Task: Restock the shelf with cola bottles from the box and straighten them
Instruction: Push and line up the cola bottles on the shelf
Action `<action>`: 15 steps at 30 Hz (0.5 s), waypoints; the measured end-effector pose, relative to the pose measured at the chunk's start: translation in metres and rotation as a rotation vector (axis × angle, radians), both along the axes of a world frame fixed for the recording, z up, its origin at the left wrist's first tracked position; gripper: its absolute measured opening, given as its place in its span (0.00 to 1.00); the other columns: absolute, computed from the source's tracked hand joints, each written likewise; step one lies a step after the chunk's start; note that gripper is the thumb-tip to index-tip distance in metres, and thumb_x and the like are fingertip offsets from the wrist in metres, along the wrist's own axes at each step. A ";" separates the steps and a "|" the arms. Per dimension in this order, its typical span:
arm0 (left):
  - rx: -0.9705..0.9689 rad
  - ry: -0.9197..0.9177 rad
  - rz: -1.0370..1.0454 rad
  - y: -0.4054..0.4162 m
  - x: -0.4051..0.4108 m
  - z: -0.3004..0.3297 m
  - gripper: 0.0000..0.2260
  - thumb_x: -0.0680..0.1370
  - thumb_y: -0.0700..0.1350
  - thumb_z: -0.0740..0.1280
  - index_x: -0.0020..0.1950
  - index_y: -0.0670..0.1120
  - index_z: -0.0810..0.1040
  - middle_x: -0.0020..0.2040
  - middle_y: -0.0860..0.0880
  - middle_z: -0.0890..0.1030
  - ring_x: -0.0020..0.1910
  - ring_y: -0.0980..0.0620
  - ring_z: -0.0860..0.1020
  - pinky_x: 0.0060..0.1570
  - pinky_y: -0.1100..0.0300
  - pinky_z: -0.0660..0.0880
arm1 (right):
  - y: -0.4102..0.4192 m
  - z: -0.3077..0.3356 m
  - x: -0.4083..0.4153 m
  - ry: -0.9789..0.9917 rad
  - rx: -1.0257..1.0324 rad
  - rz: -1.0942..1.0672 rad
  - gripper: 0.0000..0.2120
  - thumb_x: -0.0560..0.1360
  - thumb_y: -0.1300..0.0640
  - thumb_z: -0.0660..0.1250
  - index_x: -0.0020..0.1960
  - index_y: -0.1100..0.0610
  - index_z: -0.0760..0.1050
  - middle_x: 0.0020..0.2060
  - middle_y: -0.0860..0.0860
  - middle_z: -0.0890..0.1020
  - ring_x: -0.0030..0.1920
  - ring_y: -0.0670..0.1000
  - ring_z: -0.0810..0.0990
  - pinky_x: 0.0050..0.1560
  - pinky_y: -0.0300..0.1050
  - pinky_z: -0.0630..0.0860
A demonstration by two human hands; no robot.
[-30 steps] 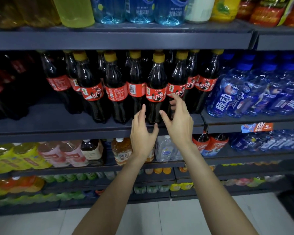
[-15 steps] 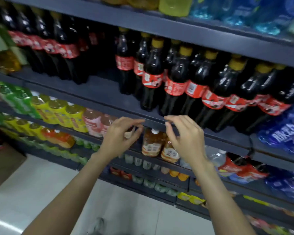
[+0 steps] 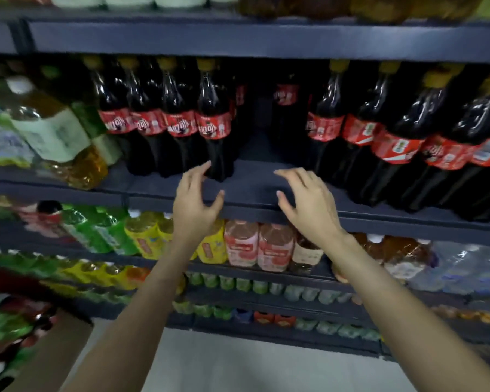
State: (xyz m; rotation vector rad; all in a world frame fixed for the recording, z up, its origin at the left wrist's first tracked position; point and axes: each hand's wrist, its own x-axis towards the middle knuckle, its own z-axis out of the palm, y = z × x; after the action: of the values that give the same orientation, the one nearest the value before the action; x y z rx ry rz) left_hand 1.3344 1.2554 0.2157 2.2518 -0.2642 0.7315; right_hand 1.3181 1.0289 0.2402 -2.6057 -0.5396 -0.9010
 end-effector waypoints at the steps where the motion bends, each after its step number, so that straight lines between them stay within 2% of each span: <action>1: 0.005 -0.029 -0.006 0.007 0.009 0.002 0.24 0.77 0.47 0.67 0.72 0.47 0.66 0.65 0.46 0.70 0.63 0.47 0.72 0.56 0.52 0.74 | 0.010 0.000 0.005 -0.002 0.011 -0.031 0.16 0.76 0.59 0.66 0.62 0.59 0.73 0.53 0.55 0.78 0.52 0.58 0.77 0.49 0.51 0.76; 5: 0.062 -0.137 0.020 0.024 0.034 0.015 0.29 0.77 0.47 0.68 0.75 0.47 0.61 0.68 0.44 0.68 0.66 0.46 0.70 0.53 0.53 0.75 | 0.036 0.006 0.026 0.019 0.058 -0.113 0.17 0.77 0.59 0.64 0.64 0.59 0.72 0.57 0.55 0.77 0.55 0.57 0.76 0.50 0.50 0.75; 7: 0.136 -0.197 0.031 0.024 0.043 0.018 0.30 0.77 0.49 0.68 0.76 0.47 0.60 0.69 0.44 0.68 0.67 0.46 0.67 0.58 0.50 0.73 | 0.044 0.009 0.039 0.010 0.087 -0.145 0.17 0.76 0.59 0.64 0.64 0.59 0.71 0.57 0.55 0.76 0.56 0.56 0.76 0.50 0.50 0.76; 11: 0.406 -0.284 0.151 0.017 0.061 0.014 0.36 0.73 0.55 0.70 0.76 0.48 0.57 0.75 0.43 0.59 0.73 0.43 0.56 0.70 0.42 0.55 | 0.050 0.011 0.078 -0.044 0.139 -0.219 0.17 0.76 0.59 0.64 0.65 0.59 0.71 0.57 0.56 0.76 0.55 0.58 0.76 0.46 0.53 0.78; 13: 0.479 -0.292 0.170 0.013 0.071 0.007 0.40 0.71 0.58 0.70 0.77 0.50 0.55 0.76 0.46 0.54 0.75 0.43 0.52 0.71 0.39 0.49 | 0.051 0.011 0.103 -0.016 0.155 -0.302 0.22 0.76 0.60 0.63 0.69 0.58 0.67 0.62 0.60 0.72 0.58 0.60 0.75 0.46 0.55 0.78; 15: 0.509 -0.307 0.184 0.011 0.079 -0.003 0.41 0.70 0.59 0.71 0.77 0.51 0.54 0.77 0.47 0.52 0.76 0.43 0.50 0.71 0.37 0.49 | 0.052 0.007 0.129 0.094 0.163 -0.395 0.29 0.77 0.62 0.62 0.75 0.55 0.56 0.70 0.63 0.64 0.62 0.62 0.73 0.47 0.53 0.77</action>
State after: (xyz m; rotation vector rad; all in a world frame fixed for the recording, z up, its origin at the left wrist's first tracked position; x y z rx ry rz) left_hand 1.4135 1.2667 0.2129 2.6581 -0.4332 1.2238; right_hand 1.4467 1.0813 0.2471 -2.6284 0.0780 -0.8852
